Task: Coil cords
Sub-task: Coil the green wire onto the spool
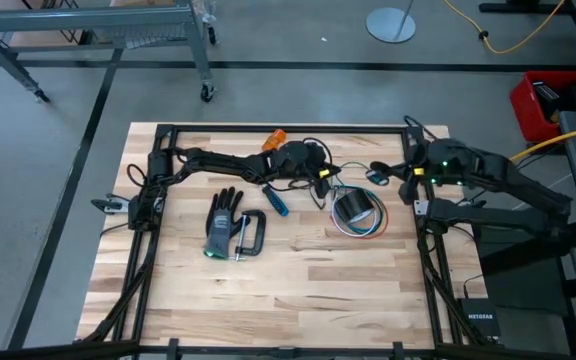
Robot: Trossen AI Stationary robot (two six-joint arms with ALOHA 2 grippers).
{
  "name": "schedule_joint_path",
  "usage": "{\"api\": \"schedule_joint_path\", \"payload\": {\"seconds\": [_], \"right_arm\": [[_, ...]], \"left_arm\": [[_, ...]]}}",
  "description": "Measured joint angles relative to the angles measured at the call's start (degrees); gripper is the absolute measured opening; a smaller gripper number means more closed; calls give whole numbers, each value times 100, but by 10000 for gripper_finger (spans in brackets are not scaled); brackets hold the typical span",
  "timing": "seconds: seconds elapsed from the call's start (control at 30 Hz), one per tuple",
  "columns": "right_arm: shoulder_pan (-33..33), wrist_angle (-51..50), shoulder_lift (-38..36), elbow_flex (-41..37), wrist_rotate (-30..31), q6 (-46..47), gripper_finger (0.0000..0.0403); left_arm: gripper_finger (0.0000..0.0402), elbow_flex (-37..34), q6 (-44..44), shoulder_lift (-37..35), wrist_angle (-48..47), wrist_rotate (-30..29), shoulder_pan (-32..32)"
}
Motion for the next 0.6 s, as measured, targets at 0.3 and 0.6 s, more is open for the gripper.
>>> {"api": "schedule_joint_path", "payload": {"seconds": [0.3,0.6], "right_arm": [[0,-491,471,0,965,3,1],[0,-502,925,0,893,-17,1]], "left_arm": [[0,0,-67,-12,-19,2,2],[0,-2,308,-150,-13,4,75]]}}
